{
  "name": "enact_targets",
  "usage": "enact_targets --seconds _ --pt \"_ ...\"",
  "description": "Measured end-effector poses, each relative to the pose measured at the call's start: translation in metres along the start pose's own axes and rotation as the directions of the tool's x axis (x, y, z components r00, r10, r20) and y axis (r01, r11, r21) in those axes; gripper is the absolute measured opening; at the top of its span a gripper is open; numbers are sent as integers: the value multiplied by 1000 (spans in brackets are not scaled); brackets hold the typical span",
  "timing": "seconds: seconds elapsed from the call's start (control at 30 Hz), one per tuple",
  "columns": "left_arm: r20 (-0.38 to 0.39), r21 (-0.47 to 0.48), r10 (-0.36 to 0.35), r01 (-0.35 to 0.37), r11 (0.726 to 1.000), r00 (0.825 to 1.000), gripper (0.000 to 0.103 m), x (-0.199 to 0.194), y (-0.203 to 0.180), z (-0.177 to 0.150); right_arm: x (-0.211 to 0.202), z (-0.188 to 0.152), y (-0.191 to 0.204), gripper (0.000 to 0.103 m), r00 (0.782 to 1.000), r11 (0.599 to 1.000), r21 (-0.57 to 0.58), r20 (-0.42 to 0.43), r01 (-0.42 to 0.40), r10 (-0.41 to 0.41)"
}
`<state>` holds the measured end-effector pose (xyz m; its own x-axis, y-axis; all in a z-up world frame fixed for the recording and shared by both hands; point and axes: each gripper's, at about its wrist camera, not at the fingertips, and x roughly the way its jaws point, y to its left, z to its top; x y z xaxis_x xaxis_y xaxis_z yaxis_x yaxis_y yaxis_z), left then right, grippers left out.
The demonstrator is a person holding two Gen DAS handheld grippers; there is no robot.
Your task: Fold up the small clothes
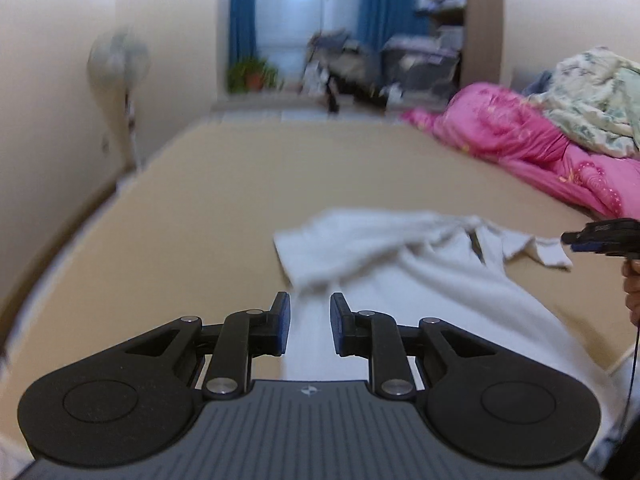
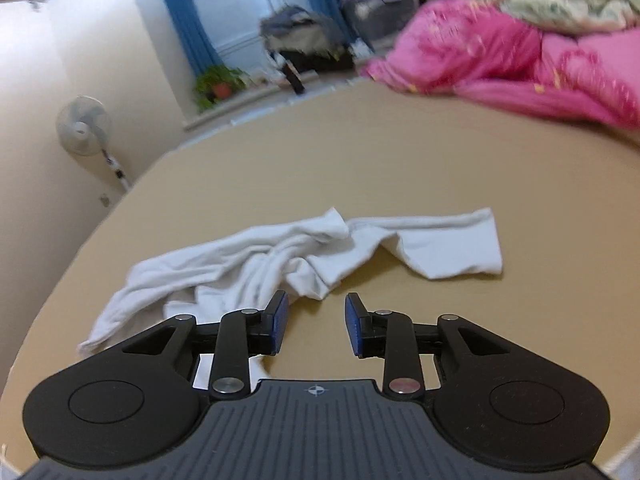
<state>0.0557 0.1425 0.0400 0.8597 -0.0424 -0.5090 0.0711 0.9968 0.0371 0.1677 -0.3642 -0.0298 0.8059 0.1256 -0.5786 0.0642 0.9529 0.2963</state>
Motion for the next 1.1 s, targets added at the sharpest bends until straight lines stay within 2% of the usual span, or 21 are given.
enact_targets --seconds 0.07,0.1,0.13,0.2,0.27,0.37,0.47,0.6,0.63,0.67,0.7,0.73,0.77,0.83,0.87,0.93,1.0,1.03,1.1 --pt "43 7 12 -12 1000 999 31 7 14 8 25 10 -4 32 1000 1000 9 6 17 -18" --pt "58 -19 26 -25 1000 998 31 12 23 7 37 14 -8 32 1000 999 22 12 25 -26" --pt "58 -66 44 -40 997 997 31 19 33 2 49 18 -13 33 1000 999 41 16 23 -23" --pt "-26 -180 60 -64 982 998 31 39 49 -1 68 24 -16 33 1000 998 65 23 -6 5" --pt "6 -219 106 -103 970 994 31 44 53 2 88 30 -13 35 999 998 61 29 -34 32" --pt "-5 -225 111 -109 968 994 31 53 53 4 121 37 -2 41 998 996 58 16 -67 66" --pt "-40 -167 83 -89 982 996 31 66 46 4 154 40 7 49 996 994 76 -20 -81 83" --pt "-62 -135 100 -108 985 993 31 81 44 1 193 36 13 50 993 994 97 -93 -59 68" --pt "-65 -134 102 -110 985 993 31 85 42 -3 199 34 13 50 993 994 92 -103 -52 61" --pt "-67 -129 104 -112 985 992 31 87 40 -5 203 34 15 43 993 996 83 -109 -46 55" --pt "-68 -121 103 -111 986 992 31 88 40 -7 204 35 15 30 993 996 70 -105 -51 58" --pt "-71 -110 103 -110 988 992 31 89 38 -9 202 37 16 9 993 996 64 -98 -62 68" --pt "-73 -98 103 -110 989 992 31 90 37 -10 195 42 16 8 996 997 59 -70 -55 59" --pt "-67 -85 107 -112 990 992 31 90 35 -11 160 62 12 7 998 996 83 57 -33 28" --pt "-60 -85 107 -112 990 992 31 86 36 -11 136 73 9 7 991 994 104 133 -42 28" --pt "-48 -92 107 -111 990 993 31 83 37 -10 75 90 7 7 951 996 80 308 -38 11" --pt "-41 -97 105 -108 989 994 31 81 38 -9 30 92 1 7 918 997 79 394 2 -33" --pt "-38 -97 104 -108 989 994 31 79 39 -9 17 88 -6 7 917 994 103 393 27 -66" --pt "-36 -93 92 -95 991 995 31 77 40 -9 0 67 -24 7 945 978 172 283 120 -166"
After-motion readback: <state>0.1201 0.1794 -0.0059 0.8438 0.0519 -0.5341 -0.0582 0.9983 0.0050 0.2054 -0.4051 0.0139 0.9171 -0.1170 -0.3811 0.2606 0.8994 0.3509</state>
